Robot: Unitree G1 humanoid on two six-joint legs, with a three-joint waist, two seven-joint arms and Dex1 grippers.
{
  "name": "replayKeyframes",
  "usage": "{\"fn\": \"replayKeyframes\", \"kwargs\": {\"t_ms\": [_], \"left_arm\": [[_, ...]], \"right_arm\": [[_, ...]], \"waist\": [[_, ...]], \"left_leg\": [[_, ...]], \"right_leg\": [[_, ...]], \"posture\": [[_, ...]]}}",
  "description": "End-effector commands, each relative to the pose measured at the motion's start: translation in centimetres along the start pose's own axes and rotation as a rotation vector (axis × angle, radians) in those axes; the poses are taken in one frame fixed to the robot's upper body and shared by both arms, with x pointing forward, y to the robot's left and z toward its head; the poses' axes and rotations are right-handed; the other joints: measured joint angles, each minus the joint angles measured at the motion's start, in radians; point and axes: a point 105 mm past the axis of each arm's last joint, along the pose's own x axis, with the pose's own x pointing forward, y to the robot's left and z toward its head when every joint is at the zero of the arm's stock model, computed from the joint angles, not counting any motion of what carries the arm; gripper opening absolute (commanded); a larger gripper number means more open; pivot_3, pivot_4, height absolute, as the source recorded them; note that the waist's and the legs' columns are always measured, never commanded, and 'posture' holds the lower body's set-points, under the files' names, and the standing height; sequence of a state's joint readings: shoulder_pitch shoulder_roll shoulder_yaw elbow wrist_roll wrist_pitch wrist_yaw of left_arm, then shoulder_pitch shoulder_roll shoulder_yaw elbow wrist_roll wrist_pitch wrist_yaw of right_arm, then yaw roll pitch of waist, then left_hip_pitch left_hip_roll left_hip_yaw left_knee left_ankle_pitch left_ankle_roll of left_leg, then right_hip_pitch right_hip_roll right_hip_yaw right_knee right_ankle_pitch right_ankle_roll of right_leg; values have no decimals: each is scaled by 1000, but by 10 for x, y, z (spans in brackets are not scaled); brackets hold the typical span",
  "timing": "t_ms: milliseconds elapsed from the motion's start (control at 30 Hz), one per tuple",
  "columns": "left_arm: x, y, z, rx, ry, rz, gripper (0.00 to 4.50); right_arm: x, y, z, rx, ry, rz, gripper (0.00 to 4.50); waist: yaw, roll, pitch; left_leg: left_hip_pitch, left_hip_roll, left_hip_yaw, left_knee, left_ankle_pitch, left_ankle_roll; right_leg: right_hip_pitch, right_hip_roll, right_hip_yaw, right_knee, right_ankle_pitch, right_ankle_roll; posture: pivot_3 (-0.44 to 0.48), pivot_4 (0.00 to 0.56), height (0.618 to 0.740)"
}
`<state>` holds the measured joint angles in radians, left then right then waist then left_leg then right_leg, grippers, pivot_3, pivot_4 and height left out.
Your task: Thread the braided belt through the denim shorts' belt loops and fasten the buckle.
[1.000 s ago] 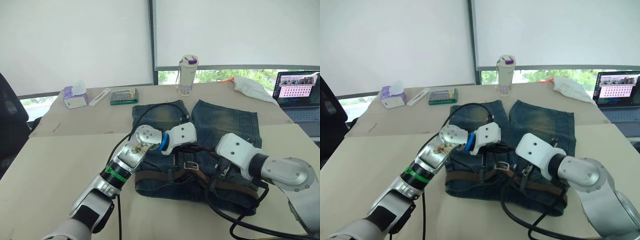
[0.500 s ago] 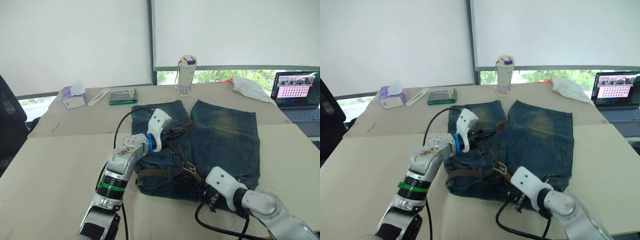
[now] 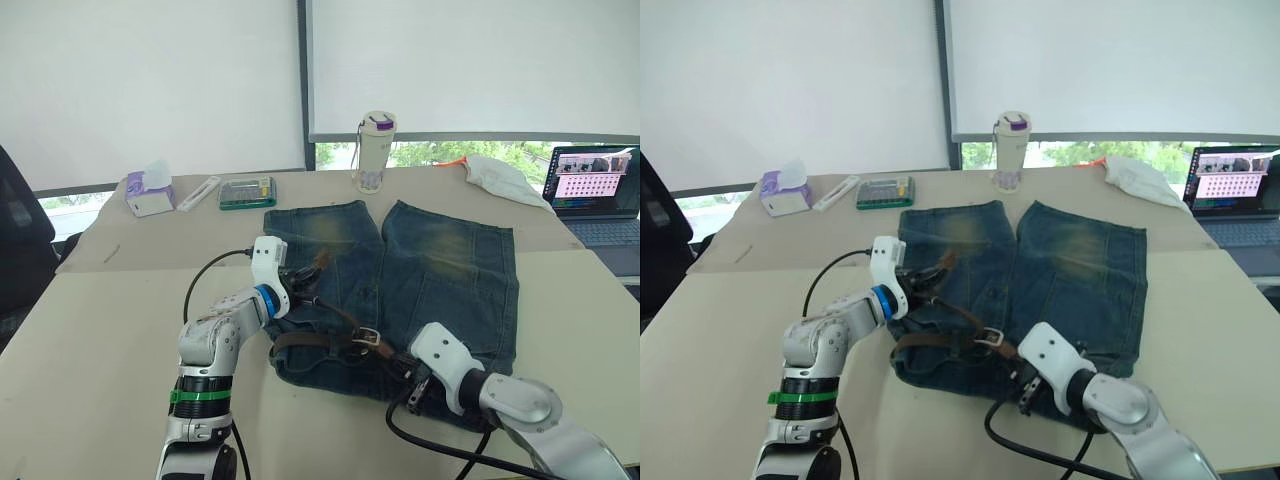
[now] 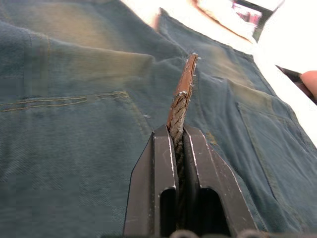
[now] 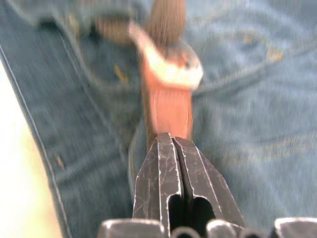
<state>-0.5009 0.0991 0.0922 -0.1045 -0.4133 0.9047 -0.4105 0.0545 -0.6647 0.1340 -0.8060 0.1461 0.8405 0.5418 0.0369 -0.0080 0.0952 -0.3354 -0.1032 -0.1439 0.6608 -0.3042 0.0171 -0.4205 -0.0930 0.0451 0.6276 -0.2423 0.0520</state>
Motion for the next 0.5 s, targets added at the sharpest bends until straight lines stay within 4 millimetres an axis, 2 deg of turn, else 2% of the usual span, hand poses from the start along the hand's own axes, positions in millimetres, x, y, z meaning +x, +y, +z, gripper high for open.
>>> {"fn": "replayKeyframes", "kwargs": {"t_ms": [33,67,167,267,367,500], "left_arm": [[-2,-18,11,97,-41,-93,0],[-2,-21,10,138,-38,-120,0],[-5,-32,8,294,-24,-212,0],[-8,-36,5,410,-10,-275,0],[-8,-31,5,430,-8,-281,0],[-9,-25,8,477,-5,-285,0]], "right_arm": [[-6,2,20,0,-79,34,22],[-6,3,22,4,-86,41,22],[-7,5,19,-7,-63,54,881],[-2,-5,9,-38,-13,-19,1859],[2,-10,4,-65,9,-52,1859],[5,-6,5,-92,17,-32,1859]], "waist": [[1,0,0],[0,0,0],[0,0,0],[1,1,0],[2,1,0],[0,1,0]], "left_leg": [[0,0,0,0,0,0],[0,0,0,0,0,0],[0,0,0,0,0,0],[0,0,0,-1,0,0],[0,0,0,-1,0,0],[0,0,0,-1,0,0]], "right_leg": [[0,0,0,0,0,0],[0,0,0,0,0,0],[0,0,0,0,0,0],[0,0,0,-1,0,0],[0,-1,0,-1,0,0],[0,0,0,-1,0,0]], "posture": [[0,150,740],[0,150,740],[0,150,740],[0,150,740],[0,150,740],[0,150,740]]}}
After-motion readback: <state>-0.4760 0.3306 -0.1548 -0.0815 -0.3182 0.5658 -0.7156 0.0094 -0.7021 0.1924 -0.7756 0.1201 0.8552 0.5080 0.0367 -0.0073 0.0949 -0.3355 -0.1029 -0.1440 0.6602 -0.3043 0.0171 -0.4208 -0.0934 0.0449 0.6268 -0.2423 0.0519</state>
